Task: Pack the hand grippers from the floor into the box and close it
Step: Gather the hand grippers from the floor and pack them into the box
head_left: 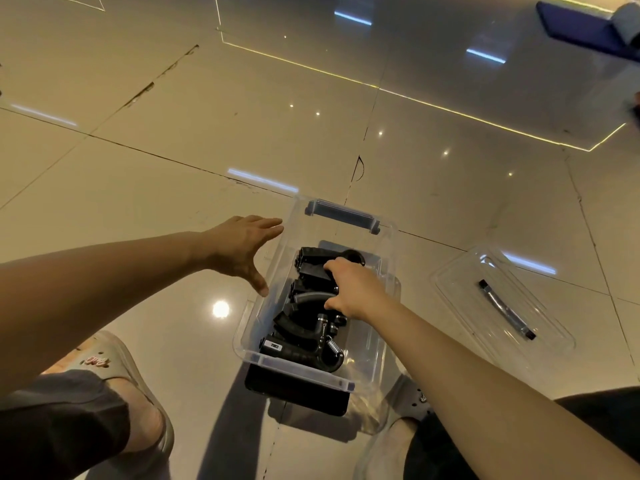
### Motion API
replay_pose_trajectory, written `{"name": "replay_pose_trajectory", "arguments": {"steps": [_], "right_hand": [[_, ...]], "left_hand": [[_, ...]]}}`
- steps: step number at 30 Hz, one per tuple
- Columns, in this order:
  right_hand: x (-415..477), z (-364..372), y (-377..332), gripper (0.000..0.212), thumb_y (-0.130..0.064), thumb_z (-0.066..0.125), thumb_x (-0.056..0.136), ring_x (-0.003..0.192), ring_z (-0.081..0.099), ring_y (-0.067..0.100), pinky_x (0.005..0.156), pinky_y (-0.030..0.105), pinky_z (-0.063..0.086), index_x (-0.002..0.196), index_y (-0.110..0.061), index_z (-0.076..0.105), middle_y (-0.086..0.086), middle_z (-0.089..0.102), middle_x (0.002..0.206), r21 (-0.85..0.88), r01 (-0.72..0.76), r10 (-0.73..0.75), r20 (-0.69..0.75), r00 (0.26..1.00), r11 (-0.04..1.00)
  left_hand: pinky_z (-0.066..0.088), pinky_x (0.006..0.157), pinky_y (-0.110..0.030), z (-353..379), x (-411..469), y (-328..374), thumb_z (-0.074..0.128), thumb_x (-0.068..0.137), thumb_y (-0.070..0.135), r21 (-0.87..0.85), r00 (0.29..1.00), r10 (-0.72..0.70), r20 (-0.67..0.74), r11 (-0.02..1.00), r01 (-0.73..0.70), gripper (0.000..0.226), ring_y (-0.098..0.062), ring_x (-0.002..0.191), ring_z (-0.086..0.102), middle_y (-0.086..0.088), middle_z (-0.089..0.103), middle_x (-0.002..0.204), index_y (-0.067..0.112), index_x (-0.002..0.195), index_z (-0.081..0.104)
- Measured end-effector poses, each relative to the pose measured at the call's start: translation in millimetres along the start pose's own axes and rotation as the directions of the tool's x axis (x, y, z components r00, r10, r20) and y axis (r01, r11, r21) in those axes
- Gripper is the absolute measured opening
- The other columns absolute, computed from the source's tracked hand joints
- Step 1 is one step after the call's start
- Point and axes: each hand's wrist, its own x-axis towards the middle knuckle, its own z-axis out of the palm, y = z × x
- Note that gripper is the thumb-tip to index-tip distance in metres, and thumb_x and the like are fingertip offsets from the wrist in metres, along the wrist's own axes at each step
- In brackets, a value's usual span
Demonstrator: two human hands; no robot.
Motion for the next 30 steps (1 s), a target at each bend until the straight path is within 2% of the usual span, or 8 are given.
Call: {"name": "replay_pose_trajectory", "arguments": {"steps": [5,12,16,21,26,30], "right_hand": [[3,13,2,0.083,-0.030,0.085,0.079,0.124,0.055,0.029,0.102,0.044,0.049,0.149,-0.018,0.041,0.002,0.051,0.141,0.008,-0.005,0.005,0.028,1.000,1.000],[7,17,4,0.078,-0.023,0.081,0.084,0.130,0.053,0.031,0.109,0.043,0.045,0.151,-0.018,0.041,0.006,0.051,0.148,0.071,-0.032,0.025,0.091,0.996,0.997],[8,19,3,0.070,-0.019,0.077,0.086,0.126,0.056,0.030,0.106,0.042,0.047,0.148,-0.020,0.045,0.005,0.054,0.144,0.062,-0.039,0.032,0.112,0.993,0.997],[10,18,-1,0.069,-0.016,0.076,0.087,0.124,0.057,0.030,0.104,0.042,0.049,0.148,-0.021,0.045,0.005,0.056,0.142,0.051,-0.057,0.050,0.125,0.991,0.997],[4,18,-5,0.066,-0.018,0.074,0.088,0.124,0.057,0.031,0.103,0.041,0.049,0.148,-0.019,0.045,0.006,0.055,0.141,0.039,-0.080,0.076,0.103,0.992,0.996],[-3,13,-11,0.063,-0.022,0.076,0.088,0.122,0.058,0.028,0.103,0.041,0.050,0.145,-0.018,0.049,0.006,0.057,0.138,0.156,-0.145,0.141,0.035,0.989,0.977]], "left_hand": [[0.009,0.125,-0.043,1,-3,-9,0.067,0.052,0.089,0.011,0.998,0.038,0.047,0.999,-0.039,0.144,-0.020,0.155,0.003,0.006,-0.004,0.169,0.025,0.161,-0.003],[0.012,0.125,-0.043,-2,-5,-5,0.071,0.053,0.085,-0.030,0.997,0.042,0.060,0.999,-0.040,0.144,-0.021,0.155,0.003,0.006,-0.005,0.169,0.024,0.161,-0.003],[0.012,0.125,-0.042,-4,-8,-2,0.073,0.054,0.081,-0.039,0.997,0.042,0.059,0.998,-0.040,0.143,-0.021,0.155,0.003,0.005,-0.005,0.169,0.023,0.161,-0.002],[0.012,0.125,-0.041,-4,-9,-2,0.073,0.056,0.080,-0.042,0.997,0.051,0.055,0.998,-0.048,0.141,-0.022,0.155,0.004,0.005,-0.004,0.169,0.022,0.161,-0.002],[0.016,0.123,-0.041,-1,-9,-4,0.071,0.055,0.085,-0.021,0.998,0.064,0.016,0.998,-0.064,0.141,-0.023,0.154,0.011,0.003,0.003,0.169,0.023,0.161,0.002],[0.018,0.122,-0.041,0,-14,-6,0.069,0.057,0.085,-0.028,0.997,0.076,-0.004,0.997,-0.076,0.138,-0.024,0.154,0.013,0.001,0.005,0.169,0.021,0.161,0.006]]}}
